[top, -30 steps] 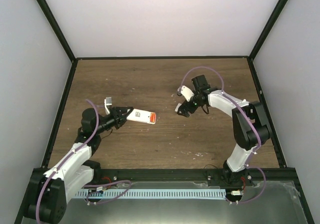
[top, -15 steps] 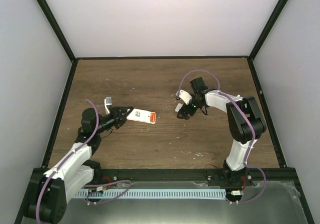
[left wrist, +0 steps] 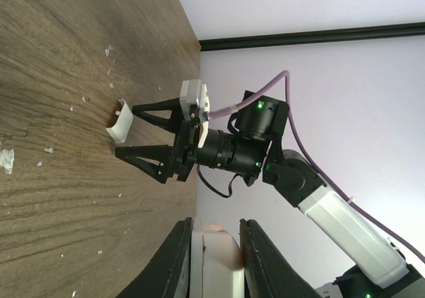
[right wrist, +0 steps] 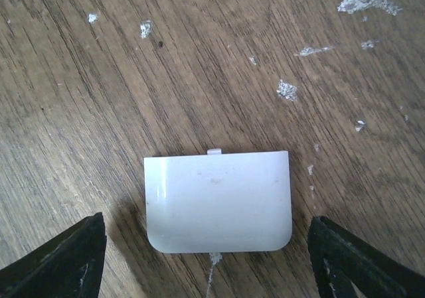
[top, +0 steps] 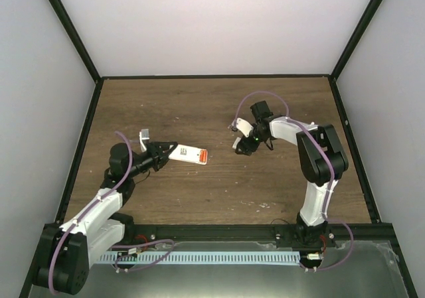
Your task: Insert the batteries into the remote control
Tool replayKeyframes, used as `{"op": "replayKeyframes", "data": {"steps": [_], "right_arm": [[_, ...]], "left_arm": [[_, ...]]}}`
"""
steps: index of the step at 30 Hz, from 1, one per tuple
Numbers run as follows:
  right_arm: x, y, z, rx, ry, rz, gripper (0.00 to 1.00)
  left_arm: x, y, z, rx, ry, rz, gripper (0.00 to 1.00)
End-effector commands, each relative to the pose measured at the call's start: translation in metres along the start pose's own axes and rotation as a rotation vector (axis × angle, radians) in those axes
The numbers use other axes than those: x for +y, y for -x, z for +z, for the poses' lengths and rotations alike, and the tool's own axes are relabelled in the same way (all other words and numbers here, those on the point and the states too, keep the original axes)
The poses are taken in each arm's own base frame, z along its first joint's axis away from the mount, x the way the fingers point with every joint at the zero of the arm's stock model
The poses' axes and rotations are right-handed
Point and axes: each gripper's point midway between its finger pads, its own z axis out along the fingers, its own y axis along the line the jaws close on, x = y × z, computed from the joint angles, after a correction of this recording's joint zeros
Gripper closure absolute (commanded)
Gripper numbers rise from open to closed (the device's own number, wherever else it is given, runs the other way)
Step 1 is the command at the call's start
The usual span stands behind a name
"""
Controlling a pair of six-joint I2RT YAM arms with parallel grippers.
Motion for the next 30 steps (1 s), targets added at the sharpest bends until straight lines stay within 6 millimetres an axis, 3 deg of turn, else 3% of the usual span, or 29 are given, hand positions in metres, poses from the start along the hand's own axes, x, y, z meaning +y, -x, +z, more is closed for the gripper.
{"op": "replayKeyframes", "data": {"steps": [1, 8, 19, 25, 30], "right_arm": [[-0.006, 0.002, -0.001, 0.006, -0.011, -0.022, 0.26], [-0.006, -0.006, 0.010, 0.054, -0.028, -0.046, 0.35], [-0.001, -0.004, 0.017, 0.058, -0.034, -0.070, 0.35], [0.001, -0.004, 0.020, 0.064, -0.024, -0.066, 0.45], [0.001, -0.004, 0.019, 0.069, -0.026, -0.050, 0.60]], "left_arm": [[-0.010, 0.002, -0.001, -0.002, -0.033, 0.019, 1.00], [-0.010, 0.003, 0.001, 0.002, -0.036, 0.015, 1.00], [-0.009, 0.002, 0.001, 0.004, -0.034, 0.014, 1.00], [-0.008, 0.002, 0.001, 0.005, -0.034, 0.016, 1.00], [-0.010, 0.001, 0.002, 0.018, -0.039, 0.027, 1.00]]}}
